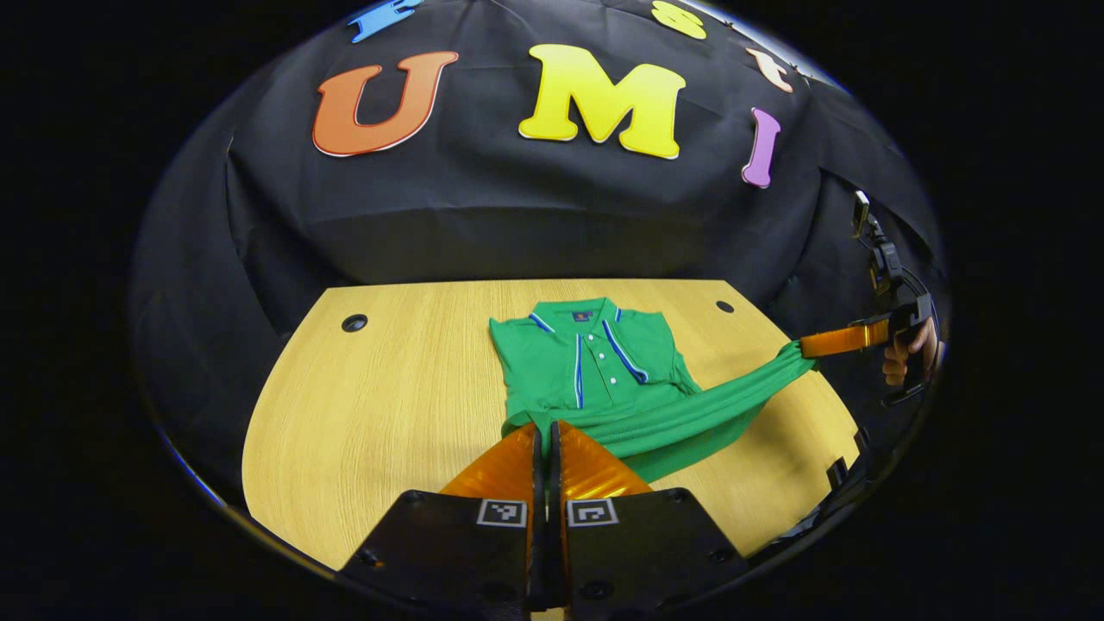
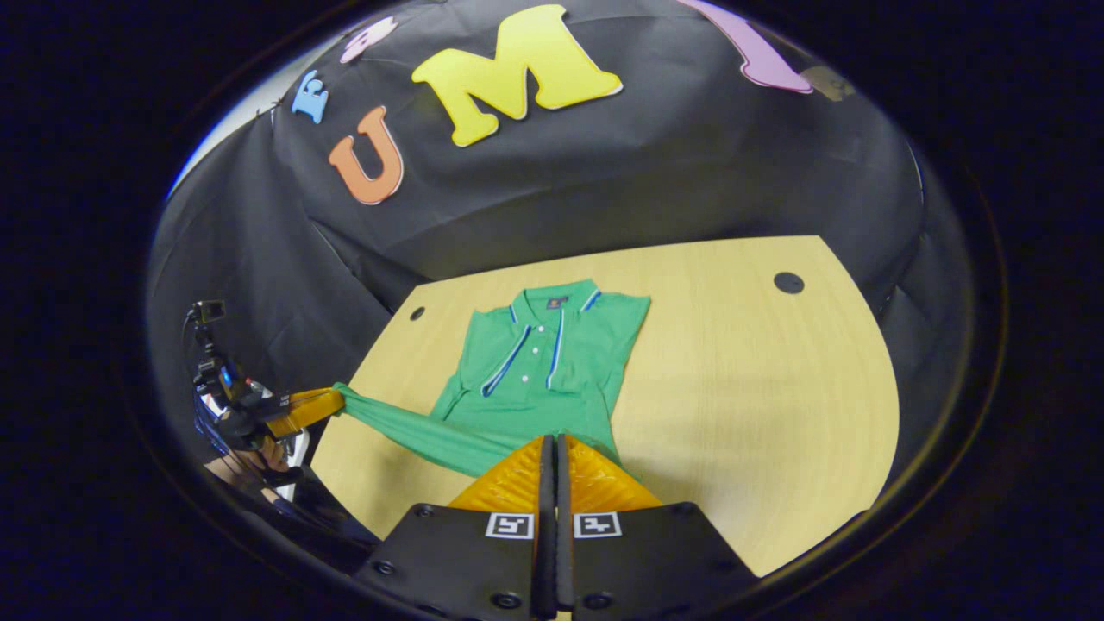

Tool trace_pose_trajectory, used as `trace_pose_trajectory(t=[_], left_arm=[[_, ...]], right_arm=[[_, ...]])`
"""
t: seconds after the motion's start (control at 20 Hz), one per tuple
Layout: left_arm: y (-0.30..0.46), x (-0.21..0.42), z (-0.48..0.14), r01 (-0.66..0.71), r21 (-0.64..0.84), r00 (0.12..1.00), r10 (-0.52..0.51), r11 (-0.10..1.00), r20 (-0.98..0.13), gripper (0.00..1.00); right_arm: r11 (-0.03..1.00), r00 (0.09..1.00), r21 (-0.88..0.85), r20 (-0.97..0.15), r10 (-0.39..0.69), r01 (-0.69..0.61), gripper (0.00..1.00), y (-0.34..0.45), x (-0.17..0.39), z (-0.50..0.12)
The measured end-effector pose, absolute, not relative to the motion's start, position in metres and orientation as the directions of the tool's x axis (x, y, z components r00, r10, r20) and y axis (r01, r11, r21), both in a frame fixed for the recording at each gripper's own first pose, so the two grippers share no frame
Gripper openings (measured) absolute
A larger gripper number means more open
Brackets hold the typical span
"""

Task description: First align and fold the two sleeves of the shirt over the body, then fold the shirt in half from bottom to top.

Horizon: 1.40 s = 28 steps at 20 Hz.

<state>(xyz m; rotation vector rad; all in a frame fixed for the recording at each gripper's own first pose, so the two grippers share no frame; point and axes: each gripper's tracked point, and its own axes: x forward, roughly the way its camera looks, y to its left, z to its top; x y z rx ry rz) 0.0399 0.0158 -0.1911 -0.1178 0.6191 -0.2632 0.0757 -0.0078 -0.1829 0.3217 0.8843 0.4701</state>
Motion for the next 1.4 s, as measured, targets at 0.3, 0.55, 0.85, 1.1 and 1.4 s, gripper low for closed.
trace_pose_trajectory(t=[0.3, 0.55, 0.85, 1.1, 1.4], left_arm=[[0.022, 0.091, -0.171, 0.156, -0.264, 0.797, -0.279, 0.952, -0.535, 0.03], [0.029, 0.133, -0.154, 0.154, -0.259, 0.821, -0.269, 0.954, -0.504, 0.03], [0.033, 0.182, -0.157, 0.130, -0.261, 0.835, -0.247, 0.957, -0.491, 0.03], [0.028, 0.221, -0.176, 0.119, -0.264, 0.839, -0.239, 0.957, -0.489, 0.03], [0.021, 0.267, -0.209, 0.118, -0.242, 0.836, -0.228, 0.963, -0.500, 0.03]], right_arm=[[0.847, 0.578, 0.462, -0.628, 0.521, -0.261, 0.02, -0.004, 0.127, -0.158], [0.845, 0.608, 0.458, -0.599, 0.522, -0.275, 0.02, 0.004, 0.174, -0.143], [0.848, 0.645, 0.467, -0.572, 0.507, -0.253, 0.02, 0.014, 0.226, -0.141], [0.848, 0.645, 0.473, -0.575, 0.504, -0.240, 0.02, 0.020, 0.260, -0.162], [0.839, 0.657, 0.512, -0.571, 0.493, -0.184, 0.02, 0.018, 0.302, -0.203]])
